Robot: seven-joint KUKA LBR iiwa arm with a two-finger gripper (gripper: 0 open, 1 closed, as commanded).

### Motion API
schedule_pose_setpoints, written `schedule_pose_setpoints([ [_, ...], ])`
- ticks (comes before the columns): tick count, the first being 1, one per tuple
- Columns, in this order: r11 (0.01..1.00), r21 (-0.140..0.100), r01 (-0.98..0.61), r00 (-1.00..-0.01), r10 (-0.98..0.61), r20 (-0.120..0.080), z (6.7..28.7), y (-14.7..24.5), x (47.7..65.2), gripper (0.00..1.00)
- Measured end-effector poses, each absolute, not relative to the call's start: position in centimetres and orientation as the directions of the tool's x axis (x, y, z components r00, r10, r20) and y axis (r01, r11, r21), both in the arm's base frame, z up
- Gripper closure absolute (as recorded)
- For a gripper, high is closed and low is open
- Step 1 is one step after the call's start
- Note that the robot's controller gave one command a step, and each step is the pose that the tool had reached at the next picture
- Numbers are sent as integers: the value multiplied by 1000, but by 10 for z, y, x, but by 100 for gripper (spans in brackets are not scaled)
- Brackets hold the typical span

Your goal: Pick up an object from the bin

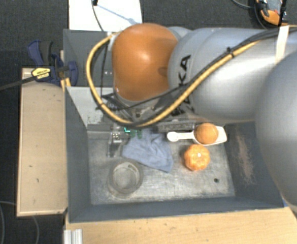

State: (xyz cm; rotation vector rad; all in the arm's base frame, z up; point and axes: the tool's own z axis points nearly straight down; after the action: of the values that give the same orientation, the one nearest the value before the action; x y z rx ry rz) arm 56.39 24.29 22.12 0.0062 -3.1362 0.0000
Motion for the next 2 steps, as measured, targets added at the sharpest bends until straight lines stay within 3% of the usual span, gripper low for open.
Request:
schedule_pose_setpoints([
  [1,1000,2,1,-1000,1,-3,226,241,566,0],
  [2,998,3,-62,-998,-62,-7,178,219,546,0],
])
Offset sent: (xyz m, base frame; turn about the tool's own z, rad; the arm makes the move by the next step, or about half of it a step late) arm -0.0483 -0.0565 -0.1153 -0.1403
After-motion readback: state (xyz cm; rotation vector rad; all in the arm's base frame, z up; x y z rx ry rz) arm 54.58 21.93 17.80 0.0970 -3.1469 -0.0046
